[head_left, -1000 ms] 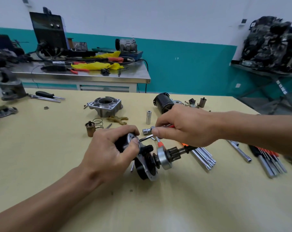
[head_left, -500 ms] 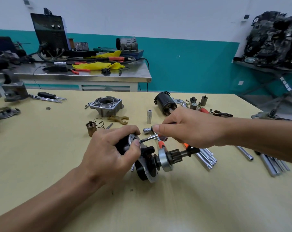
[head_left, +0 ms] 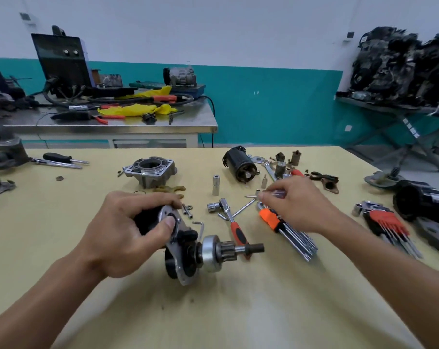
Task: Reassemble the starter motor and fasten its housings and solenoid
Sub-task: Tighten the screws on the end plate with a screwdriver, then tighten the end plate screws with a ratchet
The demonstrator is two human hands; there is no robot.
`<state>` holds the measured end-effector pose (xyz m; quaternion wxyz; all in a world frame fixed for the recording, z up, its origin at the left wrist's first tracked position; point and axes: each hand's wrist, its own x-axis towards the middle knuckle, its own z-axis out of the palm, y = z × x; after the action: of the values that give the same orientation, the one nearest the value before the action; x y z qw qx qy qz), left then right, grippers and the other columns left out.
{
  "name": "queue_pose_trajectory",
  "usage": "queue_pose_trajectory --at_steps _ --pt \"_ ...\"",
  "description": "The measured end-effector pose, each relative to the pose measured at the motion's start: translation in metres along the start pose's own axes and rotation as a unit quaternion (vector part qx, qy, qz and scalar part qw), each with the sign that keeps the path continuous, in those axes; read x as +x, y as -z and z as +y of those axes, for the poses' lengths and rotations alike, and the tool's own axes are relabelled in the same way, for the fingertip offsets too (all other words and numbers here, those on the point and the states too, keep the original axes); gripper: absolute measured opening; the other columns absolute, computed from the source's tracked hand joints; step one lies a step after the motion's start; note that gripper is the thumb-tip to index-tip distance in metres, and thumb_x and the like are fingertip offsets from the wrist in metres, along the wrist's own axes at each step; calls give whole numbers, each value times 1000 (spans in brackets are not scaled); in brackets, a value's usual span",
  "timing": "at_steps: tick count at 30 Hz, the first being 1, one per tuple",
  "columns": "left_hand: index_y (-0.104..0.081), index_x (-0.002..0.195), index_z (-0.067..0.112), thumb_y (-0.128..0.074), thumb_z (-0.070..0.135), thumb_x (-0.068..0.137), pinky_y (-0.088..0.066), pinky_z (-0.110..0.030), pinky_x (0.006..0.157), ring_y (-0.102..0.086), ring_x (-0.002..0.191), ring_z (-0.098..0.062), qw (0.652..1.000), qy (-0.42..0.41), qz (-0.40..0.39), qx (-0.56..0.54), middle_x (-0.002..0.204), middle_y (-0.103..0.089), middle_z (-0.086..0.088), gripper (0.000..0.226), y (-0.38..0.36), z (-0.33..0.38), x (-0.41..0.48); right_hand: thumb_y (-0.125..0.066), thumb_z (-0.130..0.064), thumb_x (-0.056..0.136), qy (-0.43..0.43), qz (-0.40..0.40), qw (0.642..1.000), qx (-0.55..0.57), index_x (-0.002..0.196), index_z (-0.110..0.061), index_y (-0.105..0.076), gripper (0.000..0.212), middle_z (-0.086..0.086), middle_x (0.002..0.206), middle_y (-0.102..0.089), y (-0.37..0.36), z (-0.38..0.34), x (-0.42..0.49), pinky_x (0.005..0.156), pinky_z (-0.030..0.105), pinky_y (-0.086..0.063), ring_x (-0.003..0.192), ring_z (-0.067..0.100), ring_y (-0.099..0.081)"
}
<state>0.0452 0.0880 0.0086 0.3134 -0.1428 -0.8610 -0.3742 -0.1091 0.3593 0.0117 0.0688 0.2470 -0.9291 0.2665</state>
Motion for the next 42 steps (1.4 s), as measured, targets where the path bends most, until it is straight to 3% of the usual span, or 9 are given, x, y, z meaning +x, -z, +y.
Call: queue_pose_trajectory --at_steps 7,11,15,22,25,28,32,38,42 --pt "-74 93 33 -57 41 78 -58 -51 51 -65 67 -42 995 66 -21 -65 76 -68 -6 24 1 -16 -1 -56 -59 82 -14 72 987 -140 82 -26 -73 37 -8 70 -66 -39 -13 1 52 26 -43 67 15 -59" --pt "-73 88 31 -54 44 77 -46 -25 49 -54 53 -22 993 90 -24 -79 68 -63 0 26 -3 -25 1 -51 -57 83 -6 62 973 -222 69 -22 -62 40 -6 61 -53 -43 -18 8 47 25 -24 62 20 -54" --pt "-71 88 28 -52 45 77 -38 -17 50 -51 54 -11 991 101 -36 -82 68 -63 6 28 -5 -27 2 -52 -59 83 -15 27 972 -232 65 -21 -50 42 -5 64 -48 -51 -20 10 47 27 -25 65 23 -55" --pt "-70 84 27 -52 42 82 -35 -4 51 -52 52 4 985 103 -98 -93 63 -60 18 24 -5 -22 5 -54 -65 86 -2 74 976 -206 96 -25 -71 45 0 90 -68 -45 -37 20 60 31 -39 80 23 -62" --pt "-70 83 16 -52 31 87 -34 -6 48 -50 48 4 977 133 -121 -113 57 -57 15 25 -11 -21 4 -57 -61 85 11 28 982 -189 80 -20 -61 41 1 82 -58 -58 -52 25 59 31 -39 73 22 -58" --pt "-72 79 21 -46 50 80 -44 -25 61 -60 67 -14 979 149 -117 -68 72 -66 -3 39 -13 -23 4 -64 -40 85 0 -28 985 -172 66 -21 -41 35 -2 69 -49 -71 -61 30 51 29 -33 58 15 -47" --pt "-73 77 24 -38 53 81 -46 -26 74 -62 79 -8 973 199 -116 -23 78 -70 6 45 -14 -29 4 -62 -18 84 -23 -69 986 -147 70 -17 -47 21 2 73 -53 -74 -59 35 53 31 -42 62 19 -53" --pt "-73 75 18 -38 41 85 -43 -19 71 -61 81 -3 969 217 -121 -14 79 -70 8 43 -26 -29 3 -60 -17 87 -41 -18 998 54 107 -17 -68 21 2 77 -63 -53 -44 37 49 28 -43 62 16 -57" --pt "-74 77 22 -40 44 86 -44 -26 76 -62 84 -2 966 214 -145 -15 83 -71 11 42 -28 -25 5 -67 -11 92 -48 22 952 303 122 -16 -66 31 4 80 -65 -30 -28 31 46 32 -52 51 13 -61"
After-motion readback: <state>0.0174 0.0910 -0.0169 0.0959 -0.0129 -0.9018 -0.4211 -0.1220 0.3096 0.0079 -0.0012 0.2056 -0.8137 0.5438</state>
